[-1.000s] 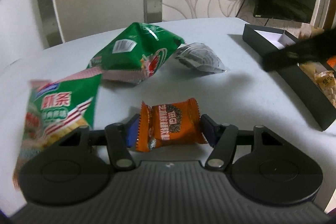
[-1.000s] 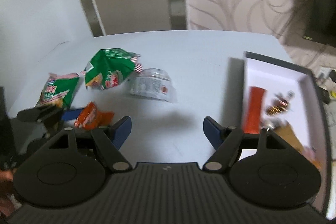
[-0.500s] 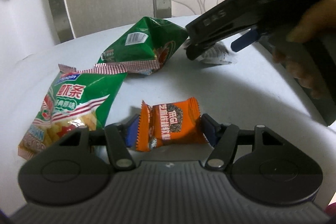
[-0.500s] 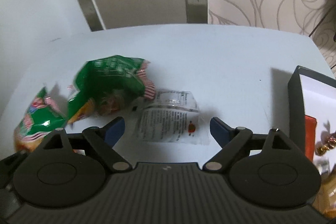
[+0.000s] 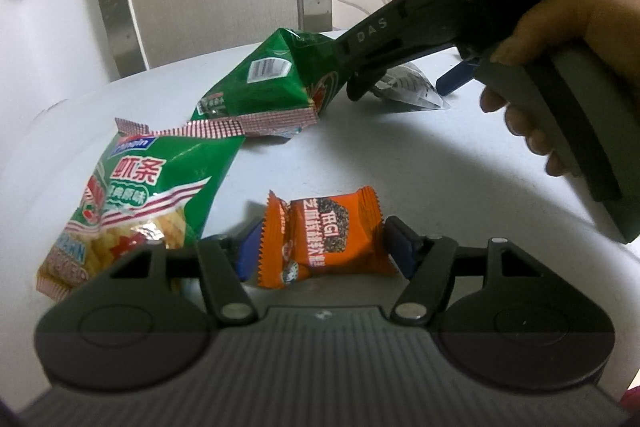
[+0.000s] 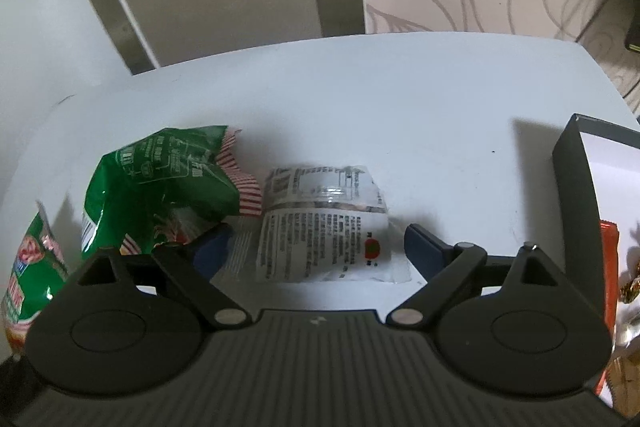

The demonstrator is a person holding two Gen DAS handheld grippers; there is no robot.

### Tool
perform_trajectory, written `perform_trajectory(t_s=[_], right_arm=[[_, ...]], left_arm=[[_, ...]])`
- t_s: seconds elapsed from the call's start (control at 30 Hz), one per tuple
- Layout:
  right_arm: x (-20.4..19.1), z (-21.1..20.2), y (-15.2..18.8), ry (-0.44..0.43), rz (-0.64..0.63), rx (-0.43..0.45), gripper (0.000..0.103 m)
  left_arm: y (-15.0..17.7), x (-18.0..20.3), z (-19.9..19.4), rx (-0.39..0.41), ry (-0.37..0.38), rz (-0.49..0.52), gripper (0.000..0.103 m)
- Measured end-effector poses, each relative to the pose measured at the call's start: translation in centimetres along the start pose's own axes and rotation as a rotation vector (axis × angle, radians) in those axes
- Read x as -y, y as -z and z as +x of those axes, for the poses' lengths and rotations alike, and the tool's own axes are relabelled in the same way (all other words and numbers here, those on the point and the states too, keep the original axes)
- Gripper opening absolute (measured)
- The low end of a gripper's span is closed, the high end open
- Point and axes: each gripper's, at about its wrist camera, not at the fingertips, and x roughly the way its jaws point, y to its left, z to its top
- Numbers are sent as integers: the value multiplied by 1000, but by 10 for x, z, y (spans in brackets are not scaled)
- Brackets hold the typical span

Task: Organize snacks
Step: 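Grasp the orange candy packet with left tool while right tool grasps the clear packet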

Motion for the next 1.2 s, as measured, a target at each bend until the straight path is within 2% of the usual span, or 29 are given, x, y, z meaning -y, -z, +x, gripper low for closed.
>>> perform_trajectory(t_s=[0.23, 0.33, 0.53, 0.67, 0.93, 1.1, 1.2], right_arm=[[-5, 20, -8, 93, -76, 14, 99], [-2, 26, -12, 89, -113, 25, 99], [2, 16, -12, 34, -178, 35, 84], [-4, 0, 5, 12, -203, 26, 81], [-14, -42, 60, -21, -267, 24, 81], [-3, -53, 71, 5, -228, 3, 91], [5, -64, 77, 20, -172, 34, 94]], left_arm=[[0, 0, 0, -2, 0, 0, 68], [0, -1, 0, -1, 2, 1, 68], [0, -3, 1, -1, 7, 0, 70], [1, -4, 1, 3, 13, 5, 71], [4, -6, 2, 14, 28, 20, 71], [4, -6, 3, 11, 32, 27, 72], [3, -6, 3, 11, 34, 28, 72]])
